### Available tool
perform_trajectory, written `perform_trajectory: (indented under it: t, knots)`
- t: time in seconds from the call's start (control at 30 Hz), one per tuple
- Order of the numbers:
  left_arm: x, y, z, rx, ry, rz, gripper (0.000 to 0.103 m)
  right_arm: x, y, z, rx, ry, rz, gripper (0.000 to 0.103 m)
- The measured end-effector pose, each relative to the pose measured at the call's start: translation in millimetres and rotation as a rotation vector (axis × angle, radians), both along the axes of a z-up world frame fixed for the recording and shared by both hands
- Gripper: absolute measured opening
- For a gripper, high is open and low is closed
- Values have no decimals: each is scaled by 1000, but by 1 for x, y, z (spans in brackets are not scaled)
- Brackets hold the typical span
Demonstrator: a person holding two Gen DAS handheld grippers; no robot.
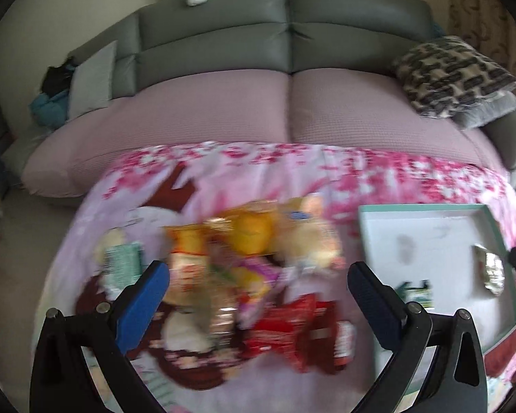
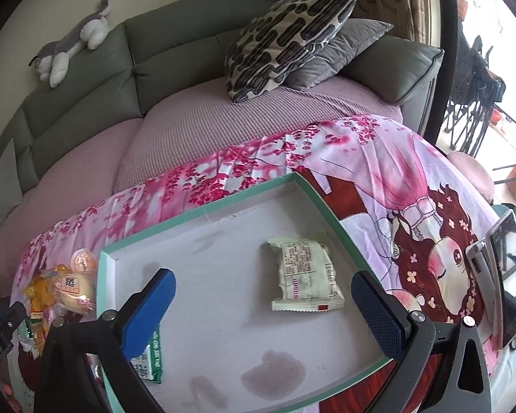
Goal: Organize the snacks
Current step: 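Move both tools back from the tray to the snack pile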
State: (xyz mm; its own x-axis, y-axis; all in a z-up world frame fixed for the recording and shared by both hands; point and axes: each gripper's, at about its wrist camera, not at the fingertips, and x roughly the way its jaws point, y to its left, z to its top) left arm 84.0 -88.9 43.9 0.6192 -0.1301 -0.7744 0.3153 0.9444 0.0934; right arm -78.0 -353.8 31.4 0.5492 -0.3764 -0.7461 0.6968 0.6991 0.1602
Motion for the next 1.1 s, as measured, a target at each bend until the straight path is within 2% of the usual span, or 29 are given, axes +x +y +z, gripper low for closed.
perform_trajectory:
  t: [0.2, 0.5, 0.63, 0.83, 1.1]
  knots:
    - [6, 55, 7, -41, 5, 131, 103, 12, 22, 4, 31, -28, 71, 103]
    - [3, 103, 10, -86, 23, 237, 103, 41, 80, 6, 36, -22, 248, 103]
    - [0, 105, 1, -79, 53, 227, 103, 51, 107, 0, 30, 7, 331, 103]
    - [-5, 93, -25, -53, 134, 191, 103, 60, 147, -19, -23, 108, 441, 103]
    - [0, 69, -57, -67, 242, 125, 103, 69, 176, -39, -81, 199, 528, 103]
